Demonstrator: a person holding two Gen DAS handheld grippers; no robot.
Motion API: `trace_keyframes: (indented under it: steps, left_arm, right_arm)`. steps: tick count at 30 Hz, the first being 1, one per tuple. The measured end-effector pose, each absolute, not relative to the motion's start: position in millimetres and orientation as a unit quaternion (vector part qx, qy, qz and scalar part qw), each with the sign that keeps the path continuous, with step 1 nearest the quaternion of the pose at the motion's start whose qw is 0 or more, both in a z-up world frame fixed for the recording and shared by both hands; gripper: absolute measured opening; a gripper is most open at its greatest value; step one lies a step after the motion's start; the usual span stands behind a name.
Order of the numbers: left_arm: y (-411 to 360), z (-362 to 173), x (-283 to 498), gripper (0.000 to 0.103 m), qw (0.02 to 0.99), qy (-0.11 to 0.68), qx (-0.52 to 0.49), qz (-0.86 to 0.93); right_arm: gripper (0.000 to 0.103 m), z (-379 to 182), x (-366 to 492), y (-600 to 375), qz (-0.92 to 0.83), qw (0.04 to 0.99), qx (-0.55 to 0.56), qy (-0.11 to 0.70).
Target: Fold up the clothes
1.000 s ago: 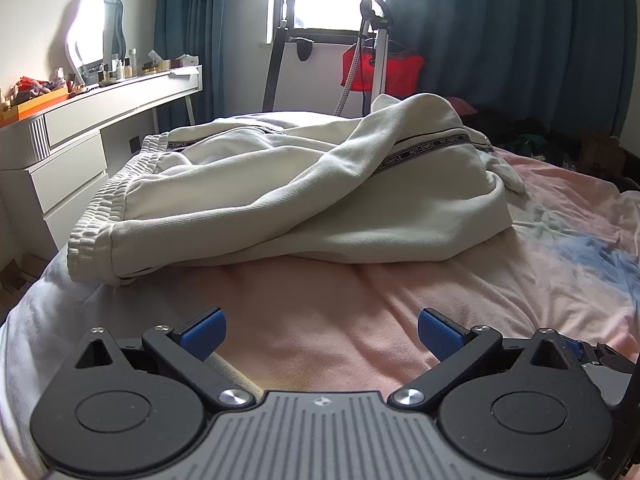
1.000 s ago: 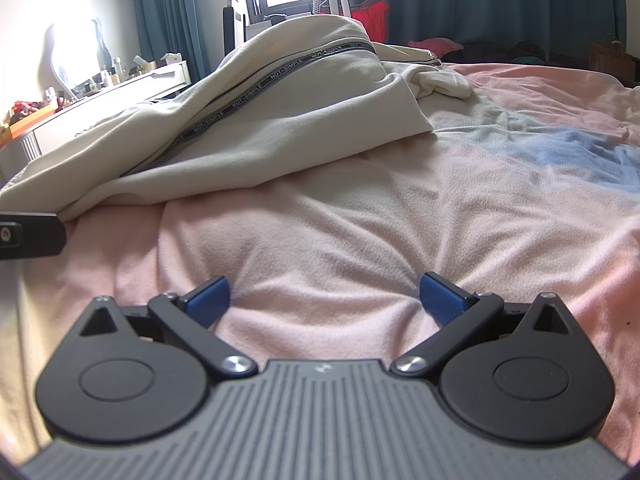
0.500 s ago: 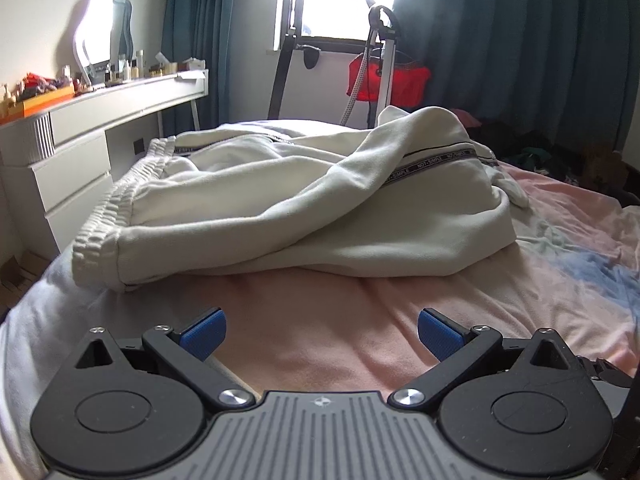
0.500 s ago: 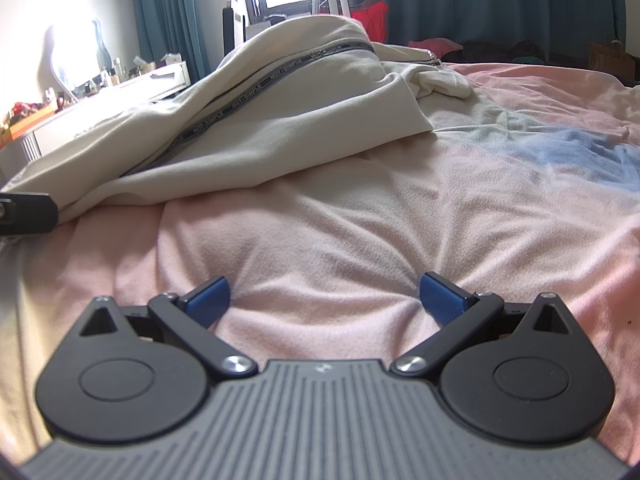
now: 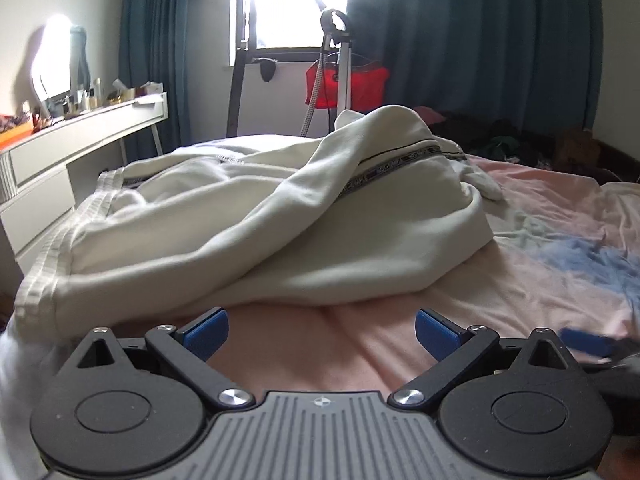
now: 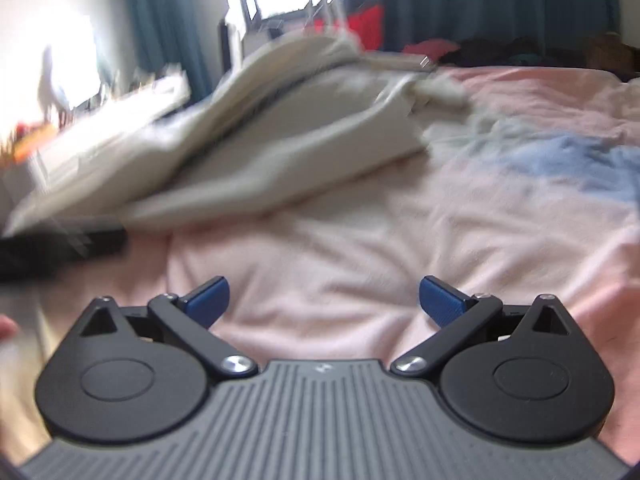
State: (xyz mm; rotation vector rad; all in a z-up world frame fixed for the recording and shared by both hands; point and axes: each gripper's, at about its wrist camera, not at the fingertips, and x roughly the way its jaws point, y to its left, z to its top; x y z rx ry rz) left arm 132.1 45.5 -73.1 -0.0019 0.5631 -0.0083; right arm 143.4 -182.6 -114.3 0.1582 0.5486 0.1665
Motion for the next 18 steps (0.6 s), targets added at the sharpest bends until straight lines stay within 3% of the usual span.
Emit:
trace_keyframes:
  steps: [4, 7, 9, 16, 17, 18]
  left_arm:
    - [39, -63, 177, 0.101, 0.968, 0.251, -0.001, 0.001]
    - [16, -60, 226, 0.100, 0.973, 0.228, 0.044, 0.007]
    - [1, -59, 262, 0.100, 0.972, 0.222, 0.071, 0.010]
    - [-39, -56, 388, 0.093, 0.965, 0.225, 0.132, 0.020]
    - [-42, -55, 400, 0.090, 0.965, 0.227, 0.133, 0.018]
    - [-45, -54, 411, 0.080, 0.964, 0.230, 0.132, 0.014]
  right_arm:
    - [0.103, -55, 130, -217, 0.002, 0.975, 0.042, 0.217]
    - [0.103, -17, 118, -253, 0.031, 0.983, 0.081, 0.163]
    - [0.103, -4, 122, -269, 0.078, 0.975, 0.088, 0.186]
    - [0.103, -21, 143, -275, 0.124, 0.973, 0.061, 0.185]
    - [0.103, -28, 149, -273, 0.124, 0.973, 0.048, 0.187]
    - [0.103, -36, 155, -272, 0.123, 0.973, 0.035, 0.192]
